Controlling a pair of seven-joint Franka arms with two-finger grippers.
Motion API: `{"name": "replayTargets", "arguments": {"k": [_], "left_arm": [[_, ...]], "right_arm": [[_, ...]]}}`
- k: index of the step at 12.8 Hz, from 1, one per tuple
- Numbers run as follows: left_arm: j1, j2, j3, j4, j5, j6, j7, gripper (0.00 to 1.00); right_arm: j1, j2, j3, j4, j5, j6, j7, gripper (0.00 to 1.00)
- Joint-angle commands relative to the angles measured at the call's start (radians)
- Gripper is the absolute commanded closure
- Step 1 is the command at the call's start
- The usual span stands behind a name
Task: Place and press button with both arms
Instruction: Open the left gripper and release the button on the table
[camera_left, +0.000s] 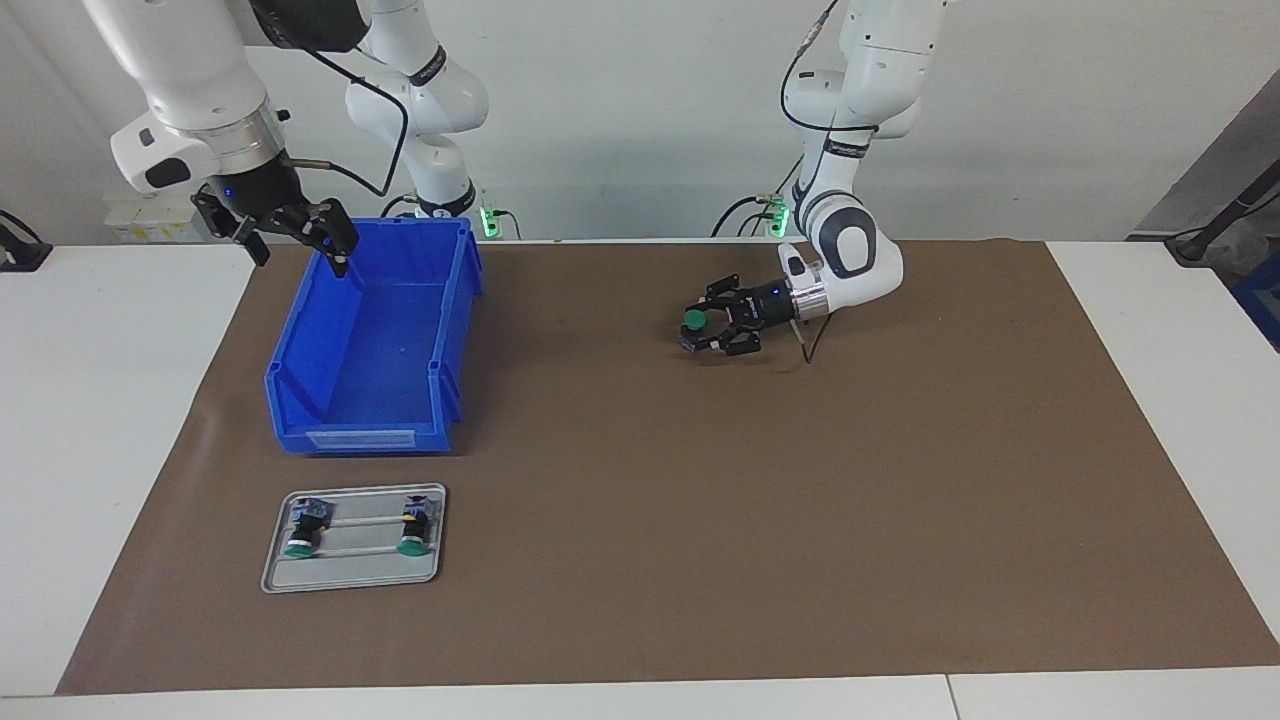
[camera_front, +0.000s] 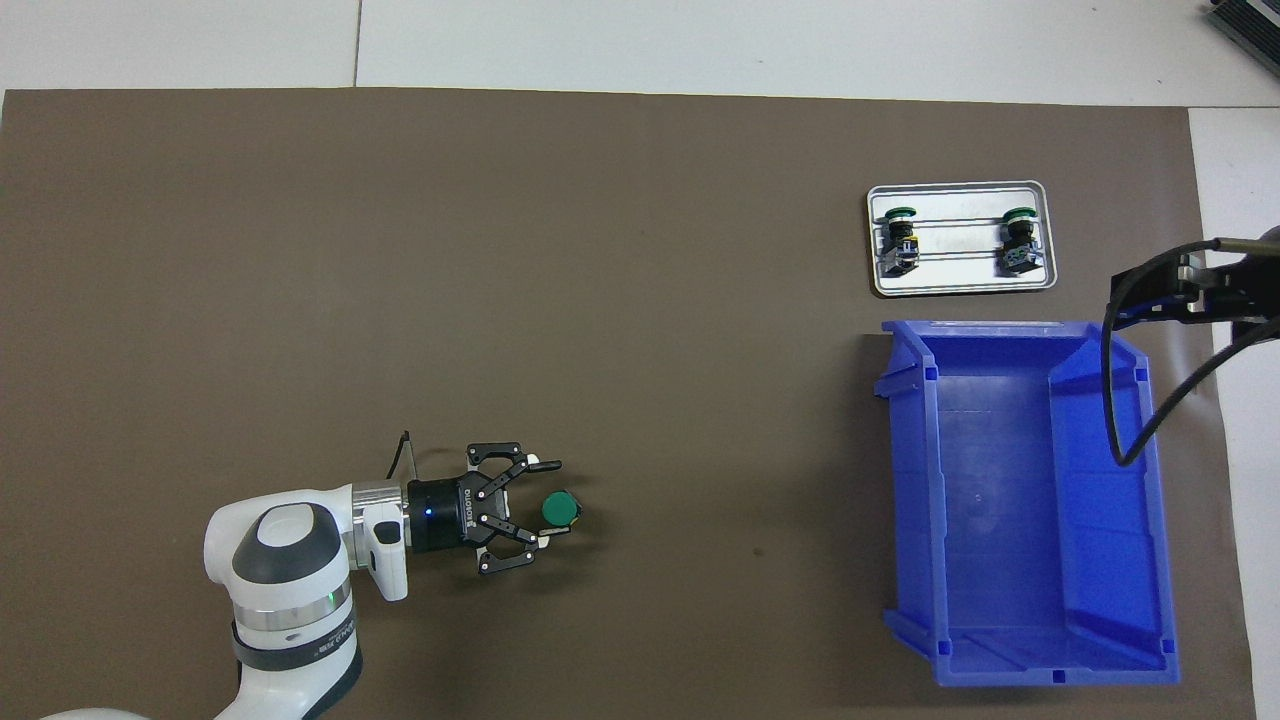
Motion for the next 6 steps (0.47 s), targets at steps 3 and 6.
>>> {"name": "replayTargets", "arguments": {"k": [3, 6], "left_arm": [[0.01, -0.009, -0.003, -0.015, -0.021, -0.024, 0.025, 0.03], [0.052, -0.018, -0.004, 0.003, -0.023, -0.091, -0.024, 0.05]], "right_arm": [[-0.007, -0.007, 0.004, -0.007, 0.019, -0.011, -0.011, 0.0], [-0.007, -0.007, 0.004, -0.007, 0.019, -0.011, -0.011, 0.0]]}}
